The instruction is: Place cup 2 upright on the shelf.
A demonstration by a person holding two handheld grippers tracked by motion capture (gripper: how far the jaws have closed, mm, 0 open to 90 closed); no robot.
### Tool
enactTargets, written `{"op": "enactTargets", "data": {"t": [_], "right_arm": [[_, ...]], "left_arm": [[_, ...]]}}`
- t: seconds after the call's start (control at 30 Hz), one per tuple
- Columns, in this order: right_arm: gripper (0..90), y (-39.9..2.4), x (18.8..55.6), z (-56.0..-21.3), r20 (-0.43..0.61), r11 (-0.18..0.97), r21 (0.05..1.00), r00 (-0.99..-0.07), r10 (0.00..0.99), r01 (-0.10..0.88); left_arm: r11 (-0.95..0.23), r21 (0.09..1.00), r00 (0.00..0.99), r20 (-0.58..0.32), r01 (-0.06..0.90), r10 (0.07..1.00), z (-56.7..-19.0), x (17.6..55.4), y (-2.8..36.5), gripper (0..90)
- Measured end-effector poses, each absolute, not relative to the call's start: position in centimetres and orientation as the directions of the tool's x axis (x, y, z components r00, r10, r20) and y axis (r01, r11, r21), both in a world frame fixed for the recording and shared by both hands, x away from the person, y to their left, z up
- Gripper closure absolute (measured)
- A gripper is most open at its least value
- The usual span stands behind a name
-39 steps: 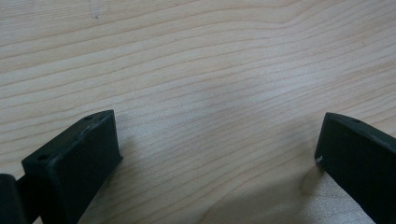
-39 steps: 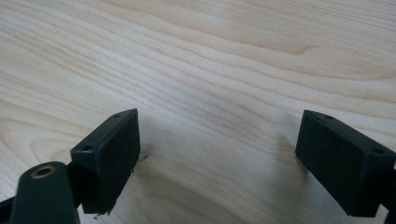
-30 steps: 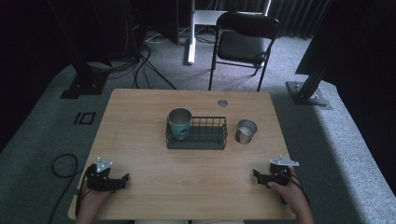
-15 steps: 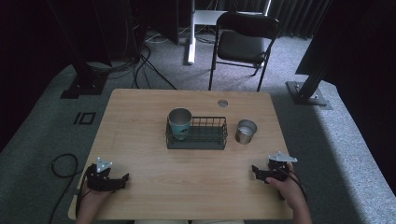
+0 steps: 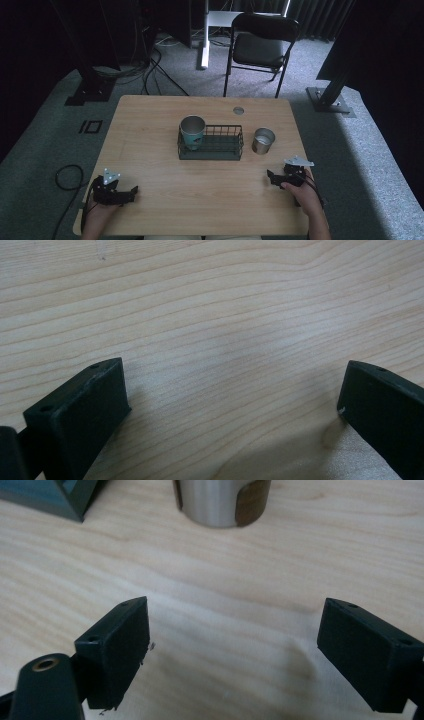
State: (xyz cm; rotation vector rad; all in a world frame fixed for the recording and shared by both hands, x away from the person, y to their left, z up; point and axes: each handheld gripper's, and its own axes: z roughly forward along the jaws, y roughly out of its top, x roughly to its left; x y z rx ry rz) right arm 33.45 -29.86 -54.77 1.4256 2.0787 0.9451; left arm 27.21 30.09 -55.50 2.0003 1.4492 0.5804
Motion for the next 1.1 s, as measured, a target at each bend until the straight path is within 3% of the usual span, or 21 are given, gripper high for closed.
{"op": "enactTargets", "data": {"t": [1.1], "right_arm": [[12.9,-27.5,37.5,-53.5,0.048,0.157,0.828,-0.347,0.937,0.538]], "left_arm": [[-0.229,0.687,0.311,0.005,0.69,0.951,-55.5,27.2,30.1,0.4]]}}
